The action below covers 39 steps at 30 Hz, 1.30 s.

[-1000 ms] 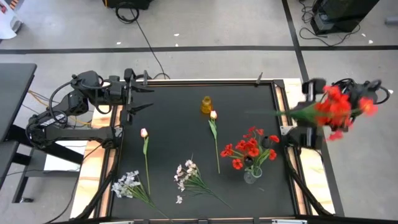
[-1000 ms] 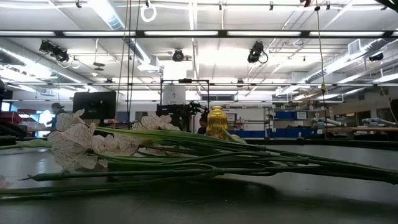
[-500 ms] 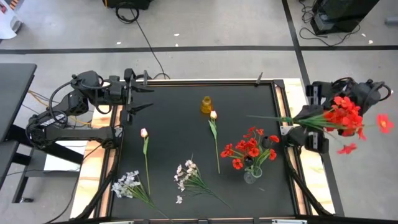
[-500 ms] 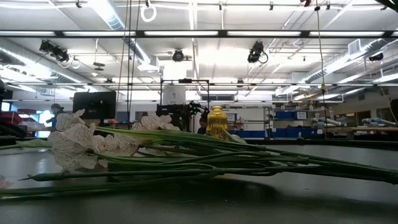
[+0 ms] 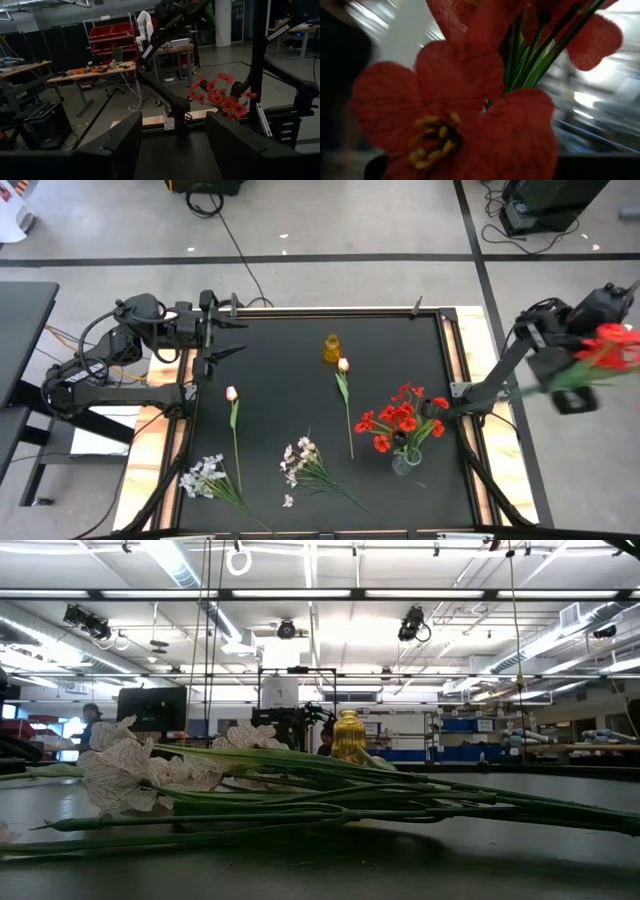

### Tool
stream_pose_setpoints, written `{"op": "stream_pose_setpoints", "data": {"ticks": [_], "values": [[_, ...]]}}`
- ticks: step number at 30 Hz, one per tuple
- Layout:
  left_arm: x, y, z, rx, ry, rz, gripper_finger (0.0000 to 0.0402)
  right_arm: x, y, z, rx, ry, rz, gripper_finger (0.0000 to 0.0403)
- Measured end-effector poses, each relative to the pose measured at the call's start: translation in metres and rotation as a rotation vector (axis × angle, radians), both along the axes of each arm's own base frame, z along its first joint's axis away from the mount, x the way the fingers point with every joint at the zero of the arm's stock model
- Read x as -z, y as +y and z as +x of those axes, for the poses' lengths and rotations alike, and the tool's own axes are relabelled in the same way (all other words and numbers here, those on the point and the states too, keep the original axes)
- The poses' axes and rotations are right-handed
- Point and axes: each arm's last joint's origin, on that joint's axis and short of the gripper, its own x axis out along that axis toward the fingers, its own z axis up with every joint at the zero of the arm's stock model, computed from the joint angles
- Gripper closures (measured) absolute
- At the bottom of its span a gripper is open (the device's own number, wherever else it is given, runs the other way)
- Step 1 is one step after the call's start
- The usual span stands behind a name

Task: Sort flowers into vase by color
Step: Put the red flowers into the transparent vase

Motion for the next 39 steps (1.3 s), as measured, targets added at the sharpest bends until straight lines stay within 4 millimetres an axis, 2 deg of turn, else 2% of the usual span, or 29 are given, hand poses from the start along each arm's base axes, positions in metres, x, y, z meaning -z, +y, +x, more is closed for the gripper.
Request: {"op": "stream_pose_setpoints", "data": {"ticks": [4, 8, 15, 20, 24, 28, 32, 39], "values": [[0.000, 0.000, 0.000, 0.000, 0.000, 0.000, 0.0177, 0.005, 0.003, -0.005, -0.240, 0.059, -0.014, 0.0389], [0.000, 0.000, 0.000, 0.000, 0.000, 0.000, 0.0177, 0.027, 0.029, 0.012, -0.353, 0.169, -0.109, 0.0390], [0.000, 0.000, 0.000, 0.000, 0.000, 0.000, 0.0177, 0.069, 0.071, 0.045, -0.397, 0.244, -0.184, 0.0390], [0.000, 0.000, 0.000, 0.000, 0.000, 0.000, 0.0177, 0.103, 0.088, 0.061, -0.355, 0.325, -0.213, 0.0390], [0.000, 0.000, 0.000, 0.000, 0.000, 0.000, 0.0177, 0.128, 0.092, 0.070, -0.278, 0.412, -0.238, 0.0390], [0.000, 0.000, 0.000, 0.000, 0.000, 0.000, 0.0177, 0.144, 0.090, 0.075, -0.194, 0.461, -0.239, 0.0390], [0.000, 0.000, 0.000, 0.000, 0.000, 0.000, 0.0177, 0.149, 0.084, 0.079, -0.088, 0.480, -0.212, 0.0389], [0.000, 0.000, 0.000, 0.000, 0.000, 0.000, 0.0177, 0.153, 0.073, 0.076, -0.030, 0.543, -0.219, 0.0389]]}}
